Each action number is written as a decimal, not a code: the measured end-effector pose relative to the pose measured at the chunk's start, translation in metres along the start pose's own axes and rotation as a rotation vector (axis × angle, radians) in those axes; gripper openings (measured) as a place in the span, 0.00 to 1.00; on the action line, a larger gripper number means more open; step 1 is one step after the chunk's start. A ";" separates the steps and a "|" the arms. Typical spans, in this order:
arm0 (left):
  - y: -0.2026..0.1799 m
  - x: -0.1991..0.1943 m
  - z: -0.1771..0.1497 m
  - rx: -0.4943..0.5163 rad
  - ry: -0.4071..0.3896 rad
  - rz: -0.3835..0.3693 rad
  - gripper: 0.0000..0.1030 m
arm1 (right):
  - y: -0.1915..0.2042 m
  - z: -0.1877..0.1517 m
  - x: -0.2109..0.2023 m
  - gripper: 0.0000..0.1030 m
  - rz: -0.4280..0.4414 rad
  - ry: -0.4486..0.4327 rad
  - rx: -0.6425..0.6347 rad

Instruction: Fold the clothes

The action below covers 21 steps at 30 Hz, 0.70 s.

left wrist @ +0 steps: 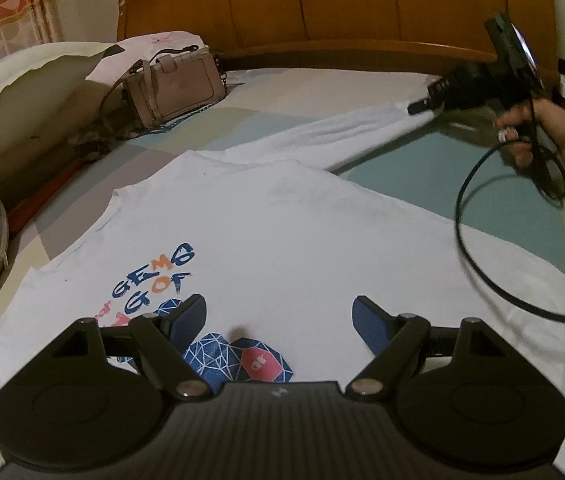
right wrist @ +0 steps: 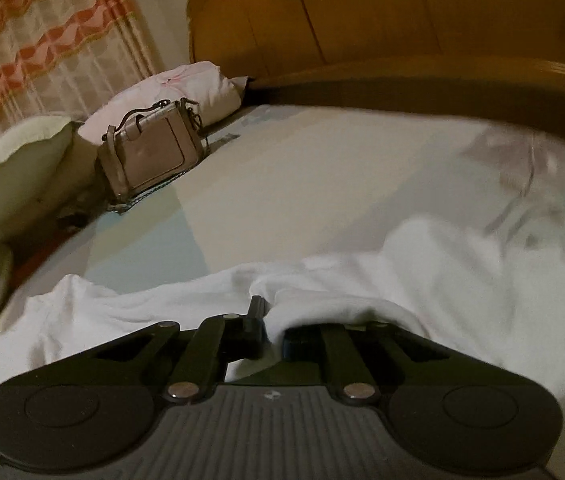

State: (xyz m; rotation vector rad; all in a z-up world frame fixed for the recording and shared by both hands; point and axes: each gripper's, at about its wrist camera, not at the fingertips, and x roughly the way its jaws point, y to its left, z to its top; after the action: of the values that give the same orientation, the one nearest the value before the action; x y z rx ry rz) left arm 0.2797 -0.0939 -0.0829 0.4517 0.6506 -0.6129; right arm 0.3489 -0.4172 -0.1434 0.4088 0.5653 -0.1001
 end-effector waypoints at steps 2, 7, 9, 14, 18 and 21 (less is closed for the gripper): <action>-0.001 0.000 0.000 0.003 0.007 0.000 0.78 | -0.003 0.009 0.003 0.10 -0.024 -0.011 -0.031; -0.003 -0.001 0.000 0.005 0.014 0.002 0.78 | -0.013 0.030 0.019 0.13 -0.073 -0.016 -0.031; -0.004 -0.002 0.000 0.008 0.012 0.001 0.78 | -0.015 0.028 0.027 0.20 -0.078 0.046 -0.031; -0.004 -0.006 -0.003 0.018 0.014 0.000 0.78 | -0.003 0.008 -0.002 0.56 0.003 0.107 0.016; -0.008 -0.008 -0.009 0.021 0.022 0.001 0.78 | 0.015 -0.017 -0.016 0.56 0.203 0.204 0.091; -0.011 -0.010 -0.010 0.018 0.016 -0.006 0.78 | 0.038 -0.030 0.004 0.58 0.327 0.299 0.149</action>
State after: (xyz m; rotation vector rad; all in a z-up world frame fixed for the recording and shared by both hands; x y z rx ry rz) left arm 0.2620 -0.0926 -0.0856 0.4717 0.6621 -0.6215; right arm 0.3450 -0.3700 -0.1553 0.6621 0.7797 0.2377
